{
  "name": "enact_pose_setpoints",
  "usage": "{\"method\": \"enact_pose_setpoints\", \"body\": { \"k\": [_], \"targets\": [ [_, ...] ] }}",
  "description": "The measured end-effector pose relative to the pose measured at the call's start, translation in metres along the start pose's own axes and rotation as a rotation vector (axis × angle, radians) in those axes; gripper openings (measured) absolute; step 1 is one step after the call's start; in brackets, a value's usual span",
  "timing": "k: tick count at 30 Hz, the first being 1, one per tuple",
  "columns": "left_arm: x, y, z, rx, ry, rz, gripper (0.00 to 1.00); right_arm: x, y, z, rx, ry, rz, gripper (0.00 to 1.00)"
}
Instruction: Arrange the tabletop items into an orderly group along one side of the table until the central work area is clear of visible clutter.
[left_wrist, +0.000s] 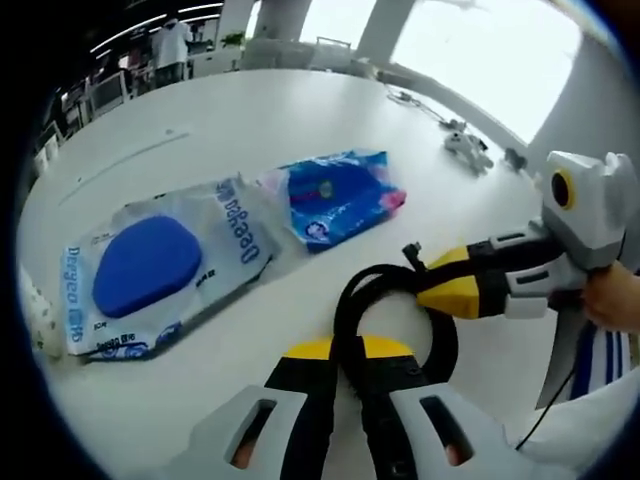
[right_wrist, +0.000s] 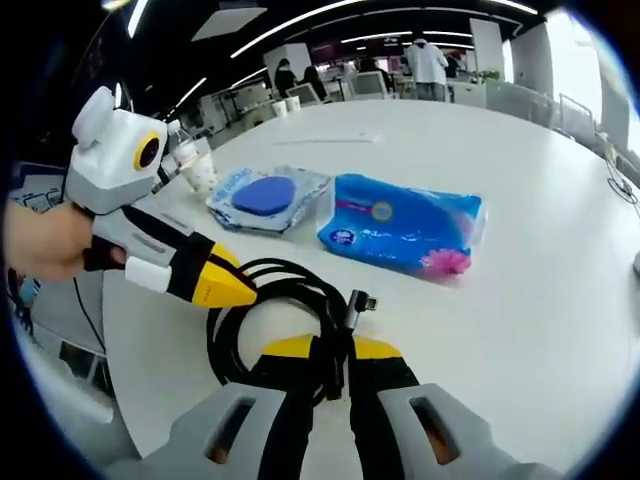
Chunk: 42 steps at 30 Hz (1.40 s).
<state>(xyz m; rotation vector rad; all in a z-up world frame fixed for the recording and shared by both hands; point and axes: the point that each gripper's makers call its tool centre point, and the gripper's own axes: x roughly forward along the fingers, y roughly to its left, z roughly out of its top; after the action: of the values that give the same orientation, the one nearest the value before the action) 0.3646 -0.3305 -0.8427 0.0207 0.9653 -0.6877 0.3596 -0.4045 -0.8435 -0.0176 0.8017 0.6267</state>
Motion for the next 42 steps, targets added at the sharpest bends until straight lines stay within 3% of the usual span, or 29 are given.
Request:
{"method": "enact_pose_setpoints", "body": {
  "k": [12, 16, 20, 22, 25, 30, 32, 34, 35, 42],
  "targets": [
    [0.005, -0.001, -0.004, 0.008, 0.006, 0.002, 0.06, 0.002, 0.000, 0.000, -0.047, 0.008, -0.019, 0.09],
    [0.004, 0.000, -0.003, -0.025, -0.019, -0.002, 0.06, 0.003, 0.000, -0.001, -0.082, 0.021, -0.038, 0.10],
    [0.004, 0.000, -0.001, -0.001, -0.027, 0.000, 0.08, 0.002, -0.002, -0.001, -0.085, 0.029, -0.053, 0.13],
    [0.003, 0.002, 0.002, 0.008, -0.036, 0.023, 0.16, 0.000, -0.007, -0.001, -0.110, 0.035, -0.087, 0.21],
    [-0.003, 0.002, 0.008, 0.017, -0.074, 0.031, 0.40, -0.002, -0.004, 0.000, -0.119, 0.015, -0.090, 0.28],
    [-0.015, 0.005, 0.018, 0.041, -0.122, 0.035, 0.54, -0.008, 0.000, 0.010, -0.141, -0.038, -0.111, 0.45],
    [-0.021, 0.007, 0.020, 0.023, -0.134, 0.041, 0.67, -0.011, 0.003, 0.015, -0.129, -0.058, -0.106, 0.62],
    [-0.028, 0.009, 0.022, 0.002, -0.160, 0.044, 0.85, -0.013, 0.007, 0.014, -0.080, -0.068, -0.087, 0.85],
    [-0.031, 0.010, 0.022, 0.003, -0.163, 0.037, 0.88, -0.014, 0.006, 0.014, -0.064, -0.073, -0.095, 0.89],
    [-0.051, 0.021, 0.015, 0.014, -0.166, 0.048, 0.91, -0.022, 0.011, 0.022, -0.067, -0.107, -0.105, 0.92]
  ]
}}
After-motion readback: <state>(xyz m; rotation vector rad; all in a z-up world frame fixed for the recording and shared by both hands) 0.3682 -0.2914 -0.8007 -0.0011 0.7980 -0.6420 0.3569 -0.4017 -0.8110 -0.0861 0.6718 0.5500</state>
